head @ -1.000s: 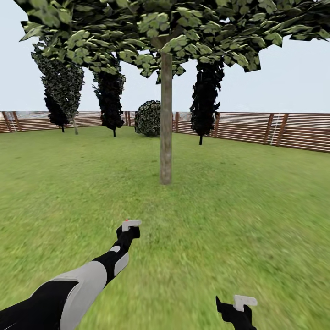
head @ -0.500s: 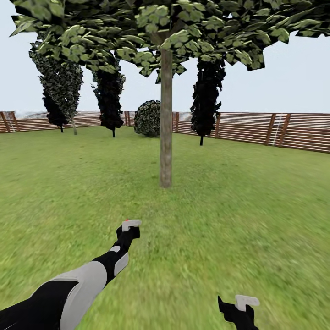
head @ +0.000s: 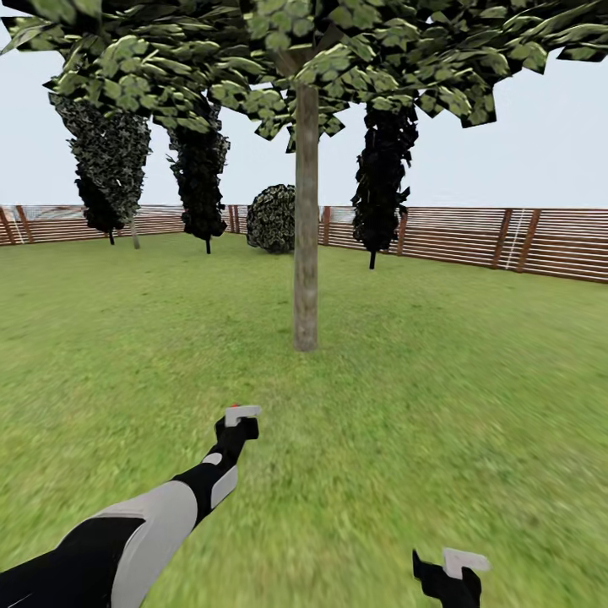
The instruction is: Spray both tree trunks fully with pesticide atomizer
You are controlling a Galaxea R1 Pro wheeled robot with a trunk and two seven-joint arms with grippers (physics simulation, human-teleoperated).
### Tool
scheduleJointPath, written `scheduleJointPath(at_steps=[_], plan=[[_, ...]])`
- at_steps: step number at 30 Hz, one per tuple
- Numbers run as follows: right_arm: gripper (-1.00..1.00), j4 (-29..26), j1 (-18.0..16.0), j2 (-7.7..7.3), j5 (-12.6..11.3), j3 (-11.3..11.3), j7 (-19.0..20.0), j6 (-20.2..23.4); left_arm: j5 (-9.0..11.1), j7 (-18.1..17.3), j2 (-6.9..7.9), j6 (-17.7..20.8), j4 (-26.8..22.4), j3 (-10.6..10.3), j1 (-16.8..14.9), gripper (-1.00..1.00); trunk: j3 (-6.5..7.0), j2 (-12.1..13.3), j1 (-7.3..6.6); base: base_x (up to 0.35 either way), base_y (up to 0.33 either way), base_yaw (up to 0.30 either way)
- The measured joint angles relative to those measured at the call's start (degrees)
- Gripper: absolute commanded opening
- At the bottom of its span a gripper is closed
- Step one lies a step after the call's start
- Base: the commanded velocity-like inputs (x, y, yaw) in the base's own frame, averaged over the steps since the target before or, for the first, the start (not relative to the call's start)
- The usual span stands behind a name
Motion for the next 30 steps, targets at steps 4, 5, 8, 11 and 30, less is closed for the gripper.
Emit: scheduleJointPath(at_steps=[4, 5, 8, 11, 30], plan=[[1.0, 1.84, 0.0, 0.0, 0.1, 0.1, -0.04, 0.01, 0.0, 0.0, -0.28, 0.0, 0.01, 0.01, 0.0, -1.0, 0.0, 0.0, 0.0, 0.35, 0.0, 0.0], [1.0, 1.92, 0.0, 0.0, 0.11, 0.11, -0.04, 0.0, 0.0, 0.0, -0.3, 0.0, 0.01, 0.02, 0.0, -1.0, 0.0, 0.0, 0.0, 0.35, 0.0, 0.0], [1.0, 2.18, 0.0, 0.0, 0.12, 0.12, -0.05, 0.04, -0.02, 0.0, -0.33, 0.0, 0.01, 0.02, 0.0, -1.0, 0.0, 0.0, 0.0, 0.35, 0.0, 0.0], [1.0, 2.33, 0.0, 0.0, 0.12, 0.12, -0.05, 0.05, 0.0, 0.0, -0.34, 0.0, 0.01, 0.02, 0.0, -1.0, 0.0, 0.0, 0.0, 0.35, 0.0, 0.0], [1.0, 2.23, 0.0, 0.33, -0.05, 0.04, -0.14, -0.32, -0.02, 0.03, -0.34, 0.09, -0.09, 0.07, 0.08, -1.0, 0.0, 0.0, 0.0, 0.35, 0.0, 0.0]])
